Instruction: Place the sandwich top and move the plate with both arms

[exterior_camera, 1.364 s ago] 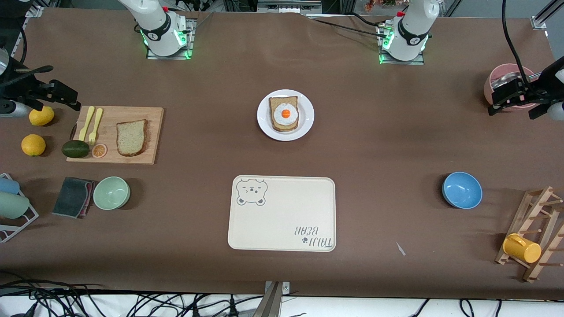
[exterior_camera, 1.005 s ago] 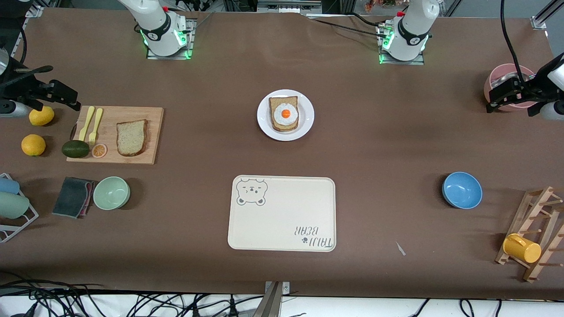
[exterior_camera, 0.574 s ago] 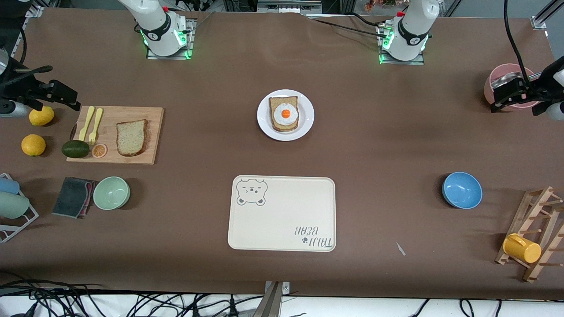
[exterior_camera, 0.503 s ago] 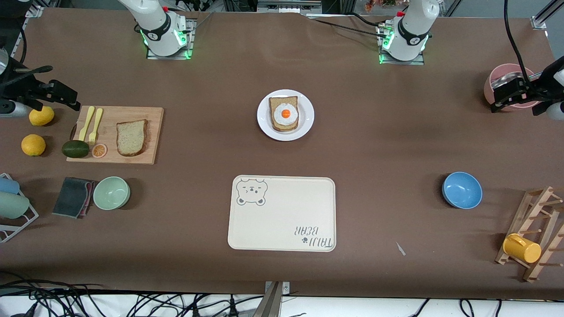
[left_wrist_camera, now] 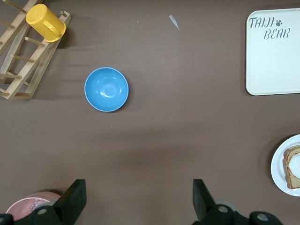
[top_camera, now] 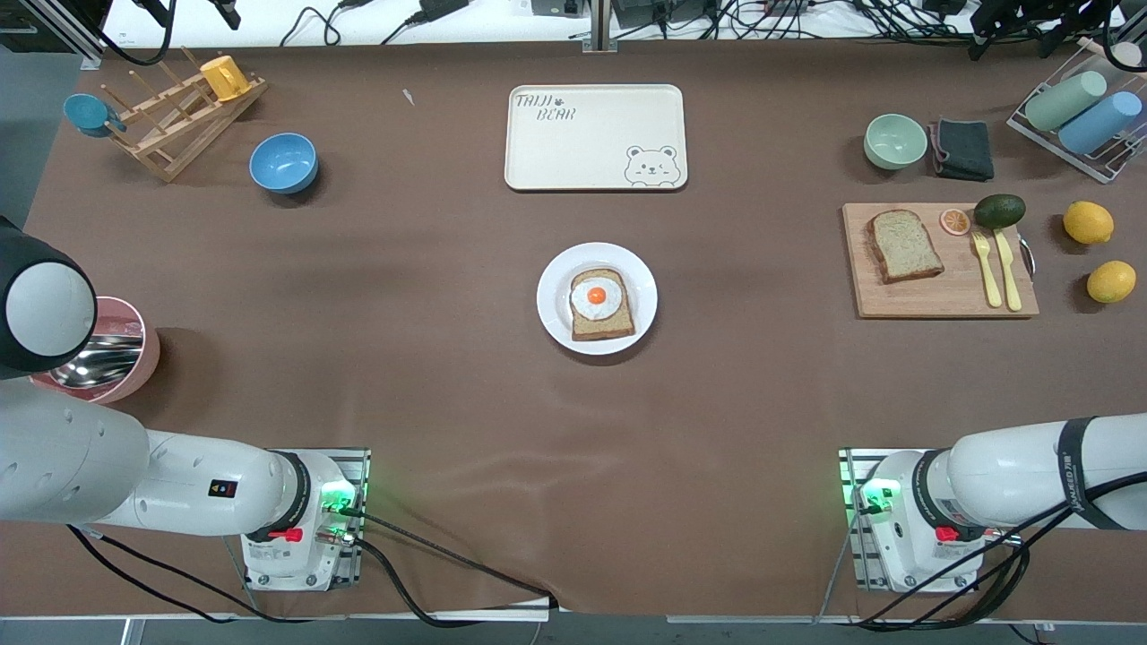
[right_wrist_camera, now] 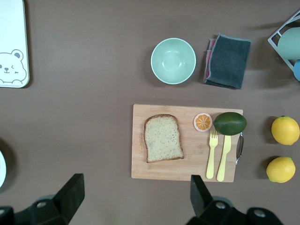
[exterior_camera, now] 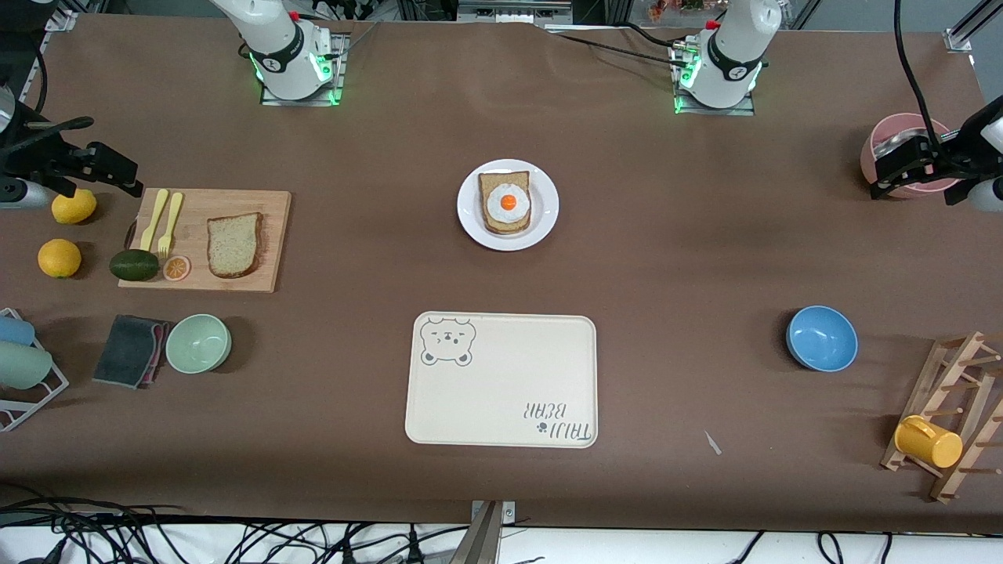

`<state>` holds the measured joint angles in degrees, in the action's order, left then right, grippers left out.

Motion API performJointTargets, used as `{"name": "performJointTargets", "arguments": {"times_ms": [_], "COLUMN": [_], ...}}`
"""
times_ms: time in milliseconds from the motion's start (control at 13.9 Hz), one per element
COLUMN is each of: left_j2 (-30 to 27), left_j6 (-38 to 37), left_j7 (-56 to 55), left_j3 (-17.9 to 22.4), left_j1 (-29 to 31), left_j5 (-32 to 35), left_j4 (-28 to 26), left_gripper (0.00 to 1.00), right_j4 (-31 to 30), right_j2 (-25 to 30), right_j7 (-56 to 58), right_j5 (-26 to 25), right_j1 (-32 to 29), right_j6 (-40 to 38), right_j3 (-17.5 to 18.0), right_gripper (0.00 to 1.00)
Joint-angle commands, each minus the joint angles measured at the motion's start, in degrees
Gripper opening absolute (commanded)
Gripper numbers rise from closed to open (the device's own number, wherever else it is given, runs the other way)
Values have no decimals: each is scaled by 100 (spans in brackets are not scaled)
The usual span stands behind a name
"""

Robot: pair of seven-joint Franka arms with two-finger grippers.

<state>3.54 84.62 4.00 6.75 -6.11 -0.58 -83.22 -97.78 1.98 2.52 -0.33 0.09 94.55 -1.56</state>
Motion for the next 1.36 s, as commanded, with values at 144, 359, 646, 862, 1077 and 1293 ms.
{"name": "performJointTargets", "arguments": {"times_ms": [144,359,646,862,1077,1293], "left_j2": [-46,-46,-46,-46,-11,-11], "left_j6": [-236,-236,-244,-236,-218,-227], "left_j7": [21,-23,39,4,13,13], "left_j3": [72,63,125,80,89,89], "left_j1": [-40,-40,48,39,48,31], "left_j5": [137,137,146,146,129,85], "left_j4": [95,95,87,87,78,78], "left_gripper": [100,100,100,100,100,100], "right_j4": [110,101,110,101,84,101], "right_j2": [-5,-5,-14,-14,-49,-250], "right_j7": [-6,-6,3,3,55,65], "right_j5": [-2,-2,-11,-11,-2,51], "right_j1": [44,44,44,44,44,44], "right_j6": [-112,-113,-121,-121,-130,-393], "right_j3": [-46,-38,-38,-38,-38,-46], "right_gripper": [100,100,100,100,100,100]}}
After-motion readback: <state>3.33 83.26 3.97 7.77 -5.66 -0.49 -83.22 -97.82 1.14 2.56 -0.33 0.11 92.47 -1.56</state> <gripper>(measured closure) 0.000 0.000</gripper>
